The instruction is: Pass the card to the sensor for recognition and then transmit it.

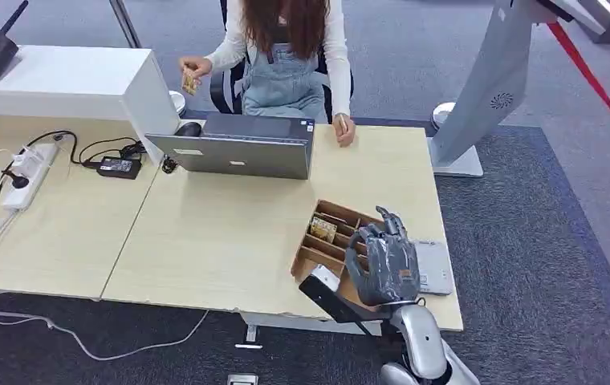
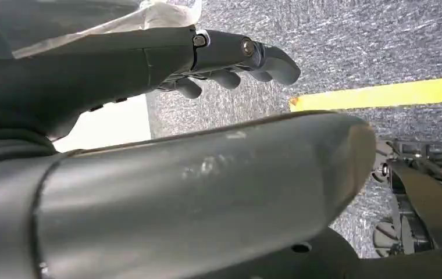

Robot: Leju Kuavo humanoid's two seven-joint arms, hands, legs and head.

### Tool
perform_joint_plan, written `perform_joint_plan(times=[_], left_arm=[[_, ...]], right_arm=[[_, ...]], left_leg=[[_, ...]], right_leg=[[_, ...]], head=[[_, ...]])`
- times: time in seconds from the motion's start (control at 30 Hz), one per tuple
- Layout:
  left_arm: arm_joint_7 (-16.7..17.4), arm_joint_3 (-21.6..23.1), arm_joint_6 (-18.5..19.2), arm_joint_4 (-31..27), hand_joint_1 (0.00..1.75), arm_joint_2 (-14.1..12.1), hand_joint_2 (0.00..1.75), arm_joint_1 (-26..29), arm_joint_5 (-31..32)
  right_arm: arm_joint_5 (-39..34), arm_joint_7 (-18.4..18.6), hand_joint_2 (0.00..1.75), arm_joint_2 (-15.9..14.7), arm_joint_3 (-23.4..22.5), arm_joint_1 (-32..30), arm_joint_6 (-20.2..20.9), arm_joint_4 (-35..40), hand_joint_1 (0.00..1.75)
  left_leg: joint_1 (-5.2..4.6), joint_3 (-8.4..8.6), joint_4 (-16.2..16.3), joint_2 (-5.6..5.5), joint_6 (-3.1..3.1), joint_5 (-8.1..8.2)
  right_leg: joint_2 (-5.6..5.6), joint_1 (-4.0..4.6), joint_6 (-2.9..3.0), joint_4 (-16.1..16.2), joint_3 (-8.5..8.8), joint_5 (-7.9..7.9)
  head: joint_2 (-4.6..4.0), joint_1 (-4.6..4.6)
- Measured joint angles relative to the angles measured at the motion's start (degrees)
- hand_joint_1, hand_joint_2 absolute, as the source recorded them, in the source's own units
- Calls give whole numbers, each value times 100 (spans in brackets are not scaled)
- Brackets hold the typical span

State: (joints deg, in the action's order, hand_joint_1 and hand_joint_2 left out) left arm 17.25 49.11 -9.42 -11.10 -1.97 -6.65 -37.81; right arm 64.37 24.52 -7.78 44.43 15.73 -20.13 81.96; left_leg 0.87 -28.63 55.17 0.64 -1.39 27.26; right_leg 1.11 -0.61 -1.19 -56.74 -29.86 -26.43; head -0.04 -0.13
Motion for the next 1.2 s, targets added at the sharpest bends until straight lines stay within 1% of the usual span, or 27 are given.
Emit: perform_joint_plan(times=[0.17, 0.2, 0.27, 0.33, 0.37, 0.43, 0.67, 0.73, 0.83, 0.9, 1.2], left_arm=[[0, 2, 18, 0, 0, -4, 0, -2, -2], [0, 4, 18, 0, 0, -7, 0, -2, -2], [0, 4, 24, 0, 0, -7, 0, -4, -2], [0, 4, 24, 0, 0, -7, 0, -4, -4], [0, 4, 24, 0, 0, -7, 0, -4, -9], [0, 4, 24, 0, 0, -13, 0, -4, -20], [2, 2, 18, 0, 0, -39, 0, -3, -44], [2, 2, 18, 0, 0, -42, 0, -4, -55], [2, 2, 18, 0, 0, -50, 0, -3, -66], [2, 2, 18, 0, 0, -55, 0, -3, -70], [0, 9, 13, 0, 0, -83, 0, -1, -105]], right_arm=[[-20, 26, 175, 26, 48, 8, 13, -100, 99], [-20, 41, 175, 28, 59, 11, 17, -120, 94], [-17, 70, 175, 31, 72, 10, 26, -153, 94], [-17, 90, 175, 31, 83, 10, 42, -179, 84], [-17, 109, 175, 31, 90, 11, 46, -192, 84], [-17, 131, 175, 31, 101, 10, 48, -221, 79], [-59, 245, 175, 28, 116, -2, 57, -304, 79], [-59, 286, 175, 26, 116, -9, 55, -328, 82], [-59, 339, 175, 20, 114, -11, 55, -359, 80], [-59, 387, 175, 9, 109, -18, 57, -372, 86], [-63, 564, 175, -85, 83, -21, 55, -424, 89]], left_leg=[[0, 0, 0, 0, 0, 0], [0, 0, 0, 0, 0, 0], [0, 0, 0, 0, 0, 0], [0, 1, 0, 0, 0, 0], [0, 1, 0, 0, 0, 0], [0, 1, 0, 0, 0, 0], [0, 1, 0, 0, 0, 0], [0, 1, 0, 0, 0, 0], [0, 1, 0, 0, 0, 0], [0, 1, 0, 0, 0, 0], [0, 0, 0, 0, 0, 0]], right_leg=[[0, 0, 0, 0, 0, 0], [0, 0, 0, 0, 0, 0], [0, 0, 0, 0, -1, 0], [0, 0, 0, 0, -1, 0], [0, 0, 0, 0, -1, 0], [0, 0, 0, 0, -1, 0], [0, 0, 0, 0, -1, 0], [0, 0, 0, 0, -1, 0], [0, 0, 0, 0, -1, 0], [0, 0, 0, 0, -2, 0], [0, 0, 0, 0, -3, 0]], head=[[0, 0], [0, 0], [0, 0], [0, 0], [0, 0], [0, 0], [0, 0], [0, 0], [0, 0], [0, 0], [0, 0]])
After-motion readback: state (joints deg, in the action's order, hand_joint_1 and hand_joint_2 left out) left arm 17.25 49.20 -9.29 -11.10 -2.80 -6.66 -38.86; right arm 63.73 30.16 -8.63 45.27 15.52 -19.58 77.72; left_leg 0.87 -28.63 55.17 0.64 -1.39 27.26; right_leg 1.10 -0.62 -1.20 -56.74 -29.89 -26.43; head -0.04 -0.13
